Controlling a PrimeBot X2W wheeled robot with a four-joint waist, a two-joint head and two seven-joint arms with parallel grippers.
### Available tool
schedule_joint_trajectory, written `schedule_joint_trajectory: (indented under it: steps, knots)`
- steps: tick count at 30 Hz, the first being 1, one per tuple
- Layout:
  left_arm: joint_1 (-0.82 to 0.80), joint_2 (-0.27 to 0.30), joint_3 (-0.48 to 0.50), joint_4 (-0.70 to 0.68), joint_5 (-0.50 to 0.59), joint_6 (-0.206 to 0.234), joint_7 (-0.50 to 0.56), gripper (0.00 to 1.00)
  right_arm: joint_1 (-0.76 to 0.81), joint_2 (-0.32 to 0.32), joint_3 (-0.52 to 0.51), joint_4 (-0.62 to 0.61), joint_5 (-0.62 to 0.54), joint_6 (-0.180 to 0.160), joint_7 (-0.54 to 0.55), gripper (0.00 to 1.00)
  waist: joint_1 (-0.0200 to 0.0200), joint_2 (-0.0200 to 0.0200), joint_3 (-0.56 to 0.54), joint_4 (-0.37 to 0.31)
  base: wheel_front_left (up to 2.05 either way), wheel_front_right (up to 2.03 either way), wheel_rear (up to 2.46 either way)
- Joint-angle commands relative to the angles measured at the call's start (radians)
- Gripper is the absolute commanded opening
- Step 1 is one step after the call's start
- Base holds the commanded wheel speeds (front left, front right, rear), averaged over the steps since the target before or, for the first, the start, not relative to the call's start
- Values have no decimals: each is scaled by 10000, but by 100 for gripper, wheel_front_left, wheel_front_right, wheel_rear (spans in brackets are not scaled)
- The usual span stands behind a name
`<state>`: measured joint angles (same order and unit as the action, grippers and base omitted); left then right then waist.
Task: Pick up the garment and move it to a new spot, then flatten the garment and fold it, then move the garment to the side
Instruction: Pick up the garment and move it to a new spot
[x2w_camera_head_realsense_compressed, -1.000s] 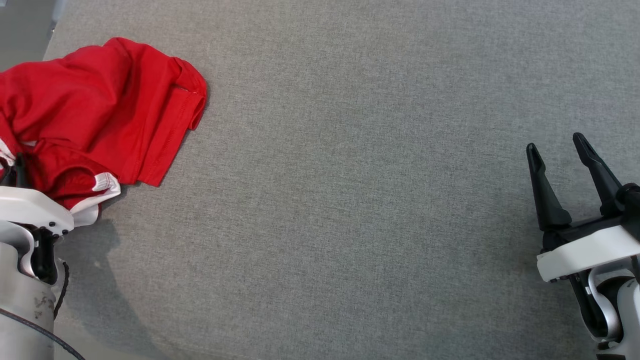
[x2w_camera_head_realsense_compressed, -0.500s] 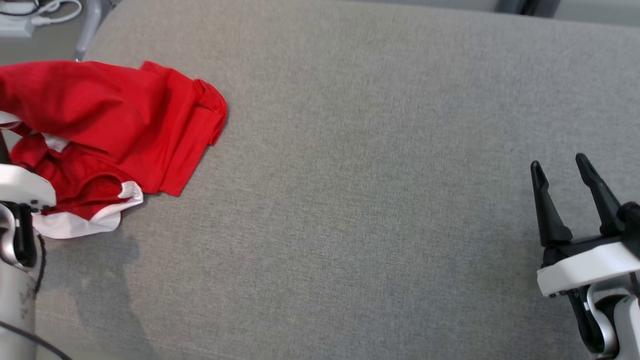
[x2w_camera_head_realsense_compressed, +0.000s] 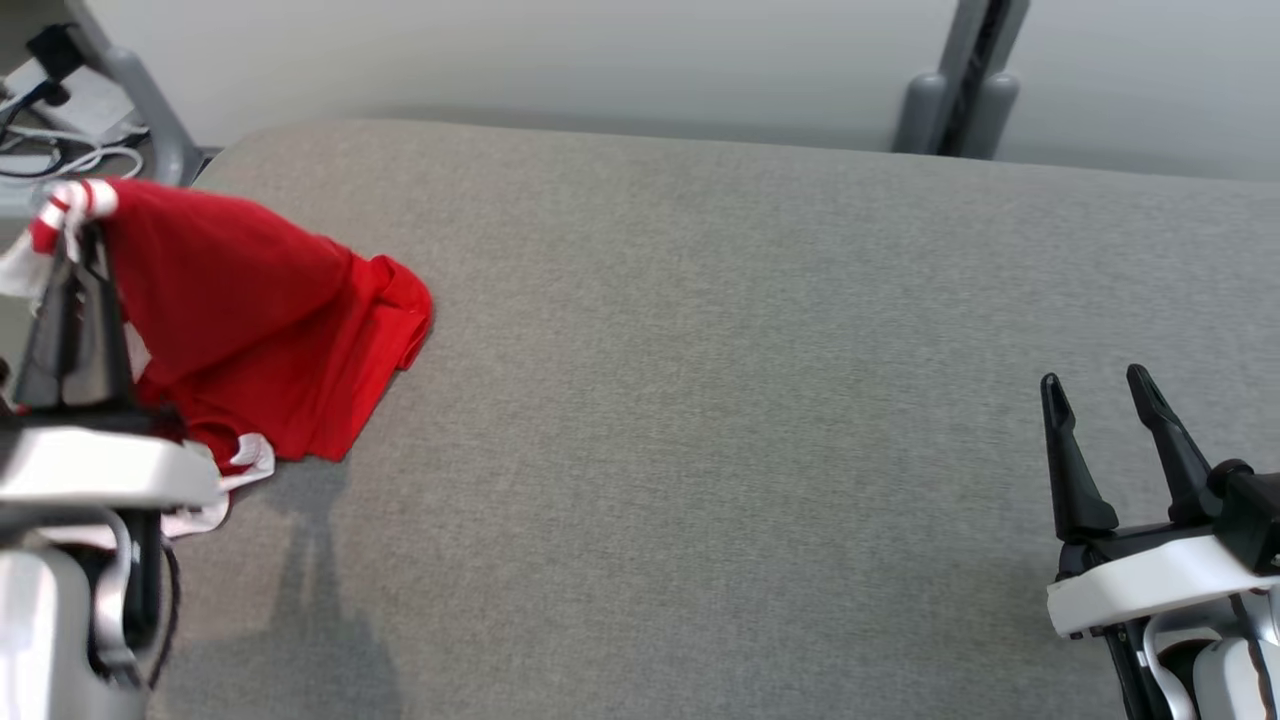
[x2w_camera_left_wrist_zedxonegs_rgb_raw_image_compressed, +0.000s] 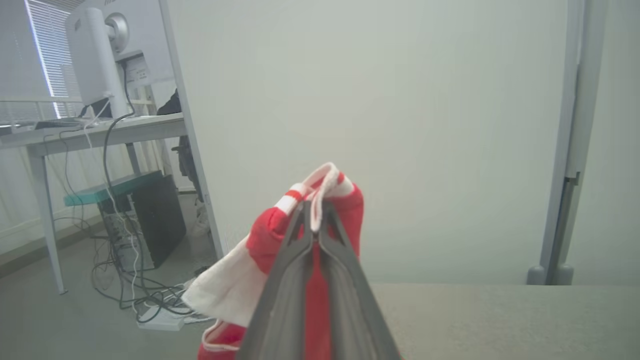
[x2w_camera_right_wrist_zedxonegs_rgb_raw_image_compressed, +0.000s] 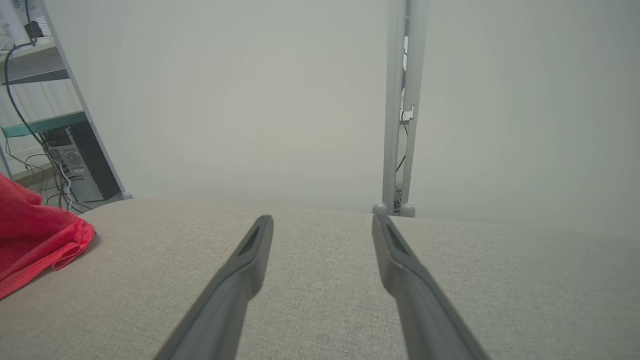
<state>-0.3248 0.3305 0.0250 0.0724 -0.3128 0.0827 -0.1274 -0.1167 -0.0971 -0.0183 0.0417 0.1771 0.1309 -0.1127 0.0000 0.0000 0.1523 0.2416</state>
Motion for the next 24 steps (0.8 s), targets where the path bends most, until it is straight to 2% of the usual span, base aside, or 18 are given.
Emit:
schedule_joint_trajectory:
  steps: [1, 6, 10, 16, 17, 18, 20, 24]
  knots:
    - [624, -85, -41, -702, 56, 201, 268, 0, 125, 30, -24, -20, 22, -3, -94, 100, 0, 0, -285, -358, 0, 0, 0]
    - [1857, -370, -330, -2422, 87, 486, 838, 0, 251, 146, -34, -56, 8, -3, -118, 100, 0, 0, -372, -842, 0, 0, 0]
    - [2143, -508, -812, -3198, 225, 446, 1115, 0, 240, 207, -26, -151, -21, -3, -112, 100, 0, 0, -312, -1279, 0, 0, 0]
    - [1217, -817, -2032, -3223, 324, -127, 1407, 0, -42, 304, 64, -420, 71, -3, -135, 100, 0, 0, 324, -2360, 0, 0, 0]
    - [1217, -817, -2032, -3223, 324, -127, 1407, 0, -42, 304, 64, -420, 71, -3, -135, 100, 0, 0, 324, -2360, 0, 0, 0]
    - [712, -935, -2378, -2991, 343, -343, 1444, 0, -162, 328, 110, -444, 106, -3, -186, 100, 0, 0, 614, -2777, 0, 0, 0]
    - [198, -1136, -2846, -2666, 396, -644, 1462, 0, -262, 362, 99, -403, 175, -3, -281, 100, 0, 0, 859, -3184, 0, 0, 0]
    - [-504, -1442, -3537, -2190, 527, -996, 1533, 0, -445, 395, 137, -280, 272, -3, -477, 100, 0, 0, 1281, -3836, 0, 0, 0]
